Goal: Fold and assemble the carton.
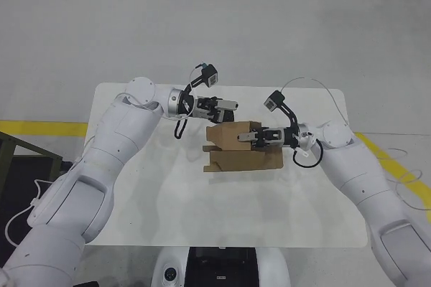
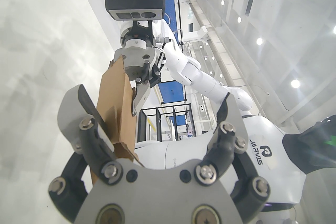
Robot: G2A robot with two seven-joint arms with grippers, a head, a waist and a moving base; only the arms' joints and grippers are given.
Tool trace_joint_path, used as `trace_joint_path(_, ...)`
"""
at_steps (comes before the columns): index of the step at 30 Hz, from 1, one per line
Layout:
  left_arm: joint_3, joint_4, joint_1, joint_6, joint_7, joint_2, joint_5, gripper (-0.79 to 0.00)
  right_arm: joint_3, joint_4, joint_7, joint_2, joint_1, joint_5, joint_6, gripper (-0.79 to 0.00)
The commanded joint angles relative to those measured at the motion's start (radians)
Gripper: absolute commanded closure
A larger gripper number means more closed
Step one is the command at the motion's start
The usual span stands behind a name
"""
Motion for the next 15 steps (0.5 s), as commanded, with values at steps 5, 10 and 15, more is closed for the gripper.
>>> trace_joint_path(5,-0.015,0.041,-0.008,-0.015,0.015,0.005,0.009,-0.785,0.028,0.023,-0.009,0.009,0.001,0.001,-0.009,0.0)
trace_joint_path(10,-0.026,0.042,0.002,-0.016,0.016,0.011,0.012,-0.785,0.062,0.048,-0.028,0.019,0.0,0.003,-0.028,0.0)
trace_joint_path(15,-0.034,0.016,0.018,-0.013,0.013,0.017,0.012,-0.785,0.085,0.076,-0.048,0.02,-0.001,0.011,-0.048,0.0)
